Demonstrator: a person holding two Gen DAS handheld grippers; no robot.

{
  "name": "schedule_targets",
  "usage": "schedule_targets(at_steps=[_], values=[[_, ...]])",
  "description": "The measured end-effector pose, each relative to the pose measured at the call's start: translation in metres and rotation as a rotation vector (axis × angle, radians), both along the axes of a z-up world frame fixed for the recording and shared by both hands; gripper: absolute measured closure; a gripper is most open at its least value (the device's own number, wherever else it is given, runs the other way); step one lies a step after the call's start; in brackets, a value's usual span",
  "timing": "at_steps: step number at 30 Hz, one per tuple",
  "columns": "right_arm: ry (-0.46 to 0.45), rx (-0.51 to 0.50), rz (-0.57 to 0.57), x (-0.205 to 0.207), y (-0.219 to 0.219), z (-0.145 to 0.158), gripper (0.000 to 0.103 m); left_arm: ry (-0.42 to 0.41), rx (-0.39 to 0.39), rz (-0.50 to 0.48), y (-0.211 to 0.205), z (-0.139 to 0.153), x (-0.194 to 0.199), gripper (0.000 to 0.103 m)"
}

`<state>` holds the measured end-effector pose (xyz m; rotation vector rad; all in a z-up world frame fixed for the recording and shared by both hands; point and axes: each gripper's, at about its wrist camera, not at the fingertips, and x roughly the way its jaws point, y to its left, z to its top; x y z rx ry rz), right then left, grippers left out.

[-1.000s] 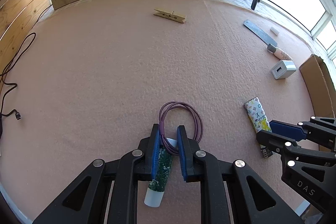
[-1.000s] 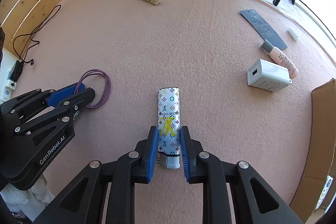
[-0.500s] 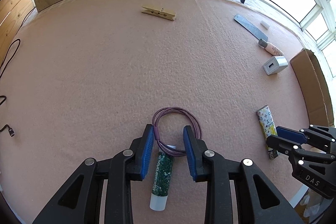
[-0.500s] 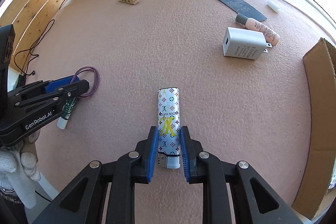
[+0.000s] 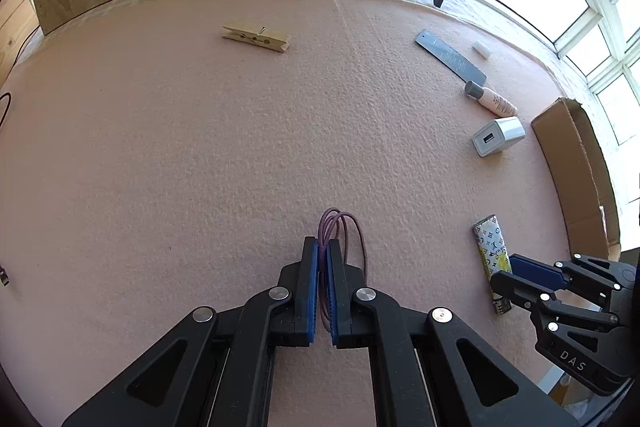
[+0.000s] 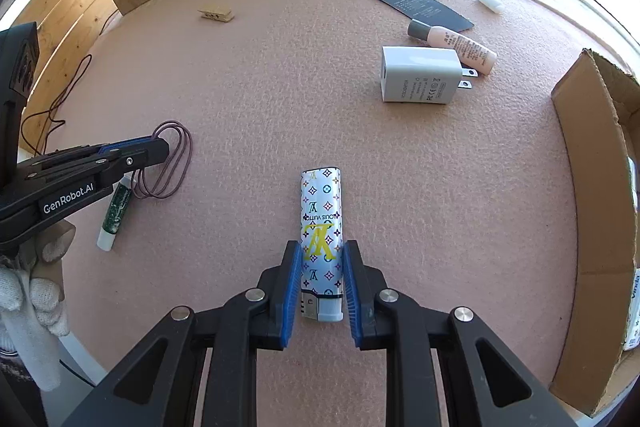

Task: Organize objects
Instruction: 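Lift and carry the lighter and purple cable toward the box with both tools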

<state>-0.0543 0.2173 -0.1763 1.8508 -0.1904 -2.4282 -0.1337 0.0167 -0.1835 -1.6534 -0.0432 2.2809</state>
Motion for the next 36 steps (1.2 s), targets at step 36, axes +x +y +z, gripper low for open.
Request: schedule_targets(at_steps=[36], values=[[0.011, 0.048, 0.126, -0.012, -0.026, -0.007, 0.083, 0.124, -0.015, -0.013, 0.011, 0.053, 0.034, 0.099]])
